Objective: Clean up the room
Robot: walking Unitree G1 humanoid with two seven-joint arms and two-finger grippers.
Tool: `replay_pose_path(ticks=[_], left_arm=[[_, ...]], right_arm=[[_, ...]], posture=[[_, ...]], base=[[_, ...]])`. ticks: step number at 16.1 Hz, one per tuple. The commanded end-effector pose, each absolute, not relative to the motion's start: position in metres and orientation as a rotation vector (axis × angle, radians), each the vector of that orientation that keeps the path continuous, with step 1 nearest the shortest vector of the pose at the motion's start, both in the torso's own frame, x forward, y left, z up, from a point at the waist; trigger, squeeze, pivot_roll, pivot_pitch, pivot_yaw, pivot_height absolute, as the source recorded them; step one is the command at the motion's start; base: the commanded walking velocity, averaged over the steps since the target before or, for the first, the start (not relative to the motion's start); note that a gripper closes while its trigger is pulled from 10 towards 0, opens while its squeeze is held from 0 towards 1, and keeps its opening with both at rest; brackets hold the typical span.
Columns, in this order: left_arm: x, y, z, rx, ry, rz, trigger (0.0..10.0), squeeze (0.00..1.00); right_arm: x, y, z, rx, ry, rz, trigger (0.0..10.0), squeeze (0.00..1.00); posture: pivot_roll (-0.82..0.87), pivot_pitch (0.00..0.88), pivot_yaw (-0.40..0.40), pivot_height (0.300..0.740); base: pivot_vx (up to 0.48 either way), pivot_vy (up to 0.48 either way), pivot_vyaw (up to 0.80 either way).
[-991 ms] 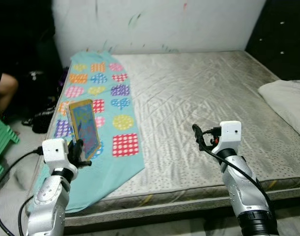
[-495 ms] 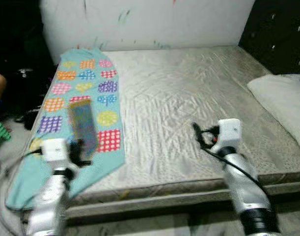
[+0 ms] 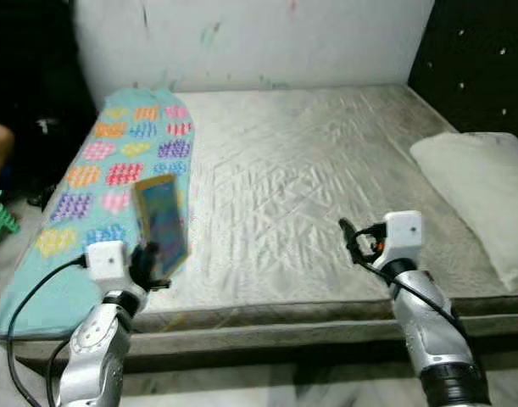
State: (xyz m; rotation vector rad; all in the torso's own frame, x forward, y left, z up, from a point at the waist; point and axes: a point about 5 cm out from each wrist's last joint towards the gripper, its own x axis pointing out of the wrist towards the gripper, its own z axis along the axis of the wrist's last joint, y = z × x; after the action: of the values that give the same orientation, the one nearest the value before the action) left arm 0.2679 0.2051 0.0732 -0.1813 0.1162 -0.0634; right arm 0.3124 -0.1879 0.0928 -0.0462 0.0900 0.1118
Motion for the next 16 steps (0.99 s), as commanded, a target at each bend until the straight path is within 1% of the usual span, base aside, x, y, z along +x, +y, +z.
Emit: replay_pose_path(ticks=[1, 13, 16], left_arm=[[0.2706, 0.2104, 0.0877, -0.174, 0.040, -0.070, 10.0, 0.00], [0.2719, 0.2090, 0.0888, -0.170, 0.036, -0.093, 10.0, 0.00], [0.2730, 0.2077, 0.0865, -0.166, 0.060, -0.093, 10.0, 0.00]], right_arm=[[0.3150, -0.1783, 0.0973, -0.042, 0.066, 0.137, 10.0, 0.00], [0.3150, -0.1790, 0.0975, -0.044, 0.062, 0.133, 10.0, 0.00], [0.3156, -0.1787, 0.0969, -0.042, 0.061, 0.130, 10.0, 0.00]], posture=[[-0.06, 0.000, 0.021, 0.740], [-0.06, 0.000, 0.021, 0.740], [-0.06, 0.000, 0.027, 0.740]], base=[[0.000, 0.000, 0.00], [0.287, 0.000, 0.00], [0.000, 0.000, 0.00]])
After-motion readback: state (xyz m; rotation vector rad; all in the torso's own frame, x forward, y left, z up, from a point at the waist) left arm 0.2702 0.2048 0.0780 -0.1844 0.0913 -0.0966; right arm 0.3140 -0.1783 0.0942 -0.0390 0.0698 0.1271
